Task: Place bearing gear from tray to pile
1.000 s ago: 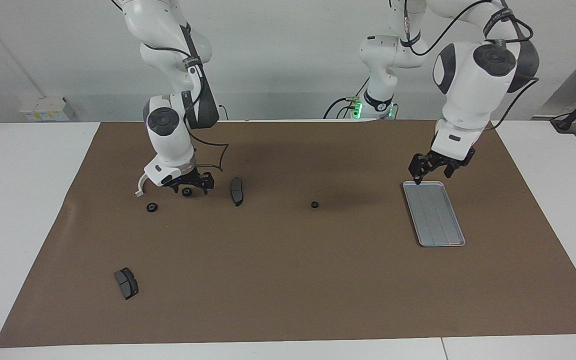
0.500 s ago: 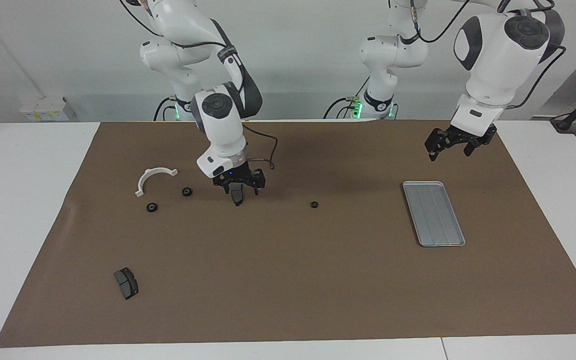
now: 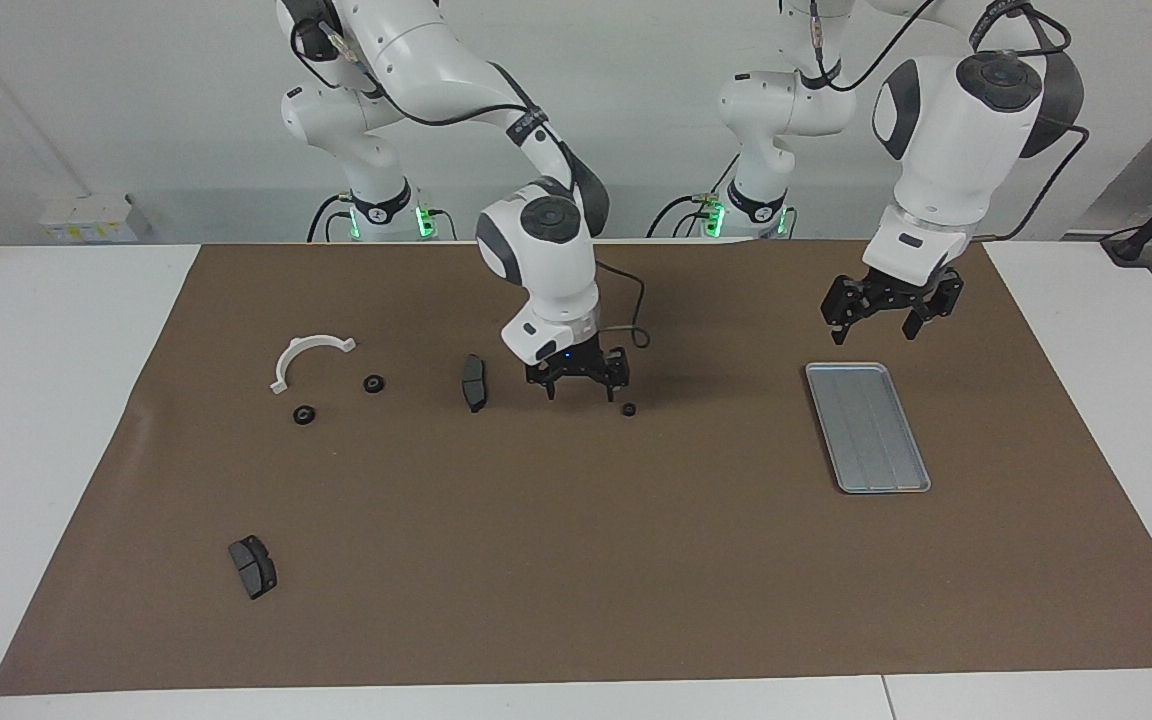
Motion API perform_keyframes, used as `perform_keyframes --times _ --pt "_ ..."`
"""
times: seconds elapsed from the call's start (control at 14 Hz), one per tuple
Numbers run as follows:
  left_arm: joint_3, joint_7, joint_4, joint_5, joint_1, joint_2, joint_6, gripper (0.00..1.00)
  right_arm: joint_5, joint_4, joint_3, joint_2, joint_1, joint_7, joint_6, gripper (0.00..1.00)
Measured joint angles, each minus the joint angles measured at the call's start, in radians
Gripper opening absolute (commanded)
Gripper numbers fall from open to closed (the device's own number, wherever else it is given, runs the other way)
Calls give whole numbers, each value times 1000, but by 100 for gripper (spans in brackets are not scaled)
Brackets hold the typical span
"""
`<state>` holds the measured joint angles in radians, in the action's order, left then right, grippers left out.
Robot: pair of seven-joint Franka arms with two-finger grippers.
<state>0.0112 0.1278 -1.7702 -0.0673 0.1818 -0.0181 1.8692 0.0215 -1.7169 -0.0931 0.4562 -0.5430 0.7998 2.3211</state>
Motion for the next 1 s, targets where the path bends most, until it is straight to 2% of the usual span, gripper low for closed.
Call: perform_keyframes --times 0.14,0.36,0.64,0.86,1.0 --pt "0 -19 -6 0 0 5 0 100 19 53 0 58 -26 24 0 87" --pt "1 -29 -10 3 0 8 -4 100 45 97 1 111 -60 31 0 72" --pt "20 -29 -4 77 -10 18 -54 100 57 105 1 122 -70 34 0 66" --pt "28 -29 20 87 -23 38 -130 100 57 102 1 127 -87 34 4 63" --pt "26 -29 25 89 -23 63 -154 100 58 96 1 132 -98 34 23 57"
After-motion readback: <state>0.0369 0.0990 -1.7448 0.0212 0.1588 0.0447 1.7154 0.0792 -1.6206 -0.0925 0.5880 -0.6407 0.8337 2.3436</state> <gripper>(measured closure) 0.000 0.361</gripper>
